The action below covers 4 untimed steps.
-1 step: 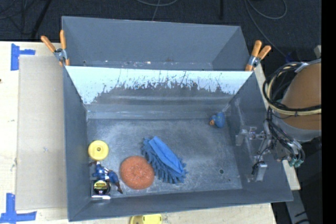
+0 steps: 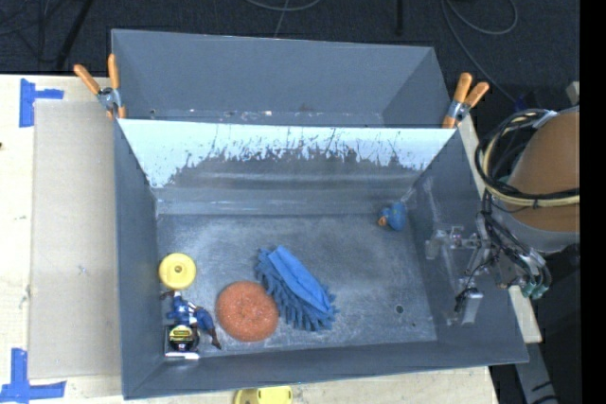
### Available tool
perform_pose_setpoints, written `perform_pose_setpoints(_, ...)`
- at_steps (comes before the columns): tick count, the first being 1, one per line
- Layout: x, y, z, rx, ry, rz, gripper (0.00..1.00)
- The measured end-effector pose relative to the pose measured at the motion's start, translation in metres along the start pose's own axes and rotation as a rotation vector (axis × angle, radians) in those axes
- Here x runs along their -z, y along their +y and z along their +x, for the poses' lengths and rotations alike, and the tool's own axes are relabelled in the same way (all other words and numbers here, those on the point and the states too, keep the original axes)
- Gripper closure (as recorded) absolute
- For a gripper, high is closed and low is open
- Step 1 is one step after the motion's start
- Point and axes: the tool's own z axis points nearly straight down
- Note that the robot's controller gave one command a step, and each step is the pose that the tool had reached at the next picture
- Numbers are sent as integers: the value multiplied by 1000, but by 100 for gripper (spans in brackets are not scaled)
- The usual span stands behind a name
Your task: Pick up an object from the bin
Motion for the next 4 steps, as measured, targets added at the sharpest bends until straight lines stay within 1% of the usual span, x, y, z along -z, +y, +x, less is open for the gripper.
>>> perform_pose_setpoints(1,-34,33,-14,70,-3,2,0)
perform_pose_setpoints(2,-42,49,-10,-45,3,-1,0)
perform_pose_setpoints(3,-52,65,-16,-272,-1,0,0)
perform_pose_setpoints(4,-81,87,-11,-187,0,1,0)
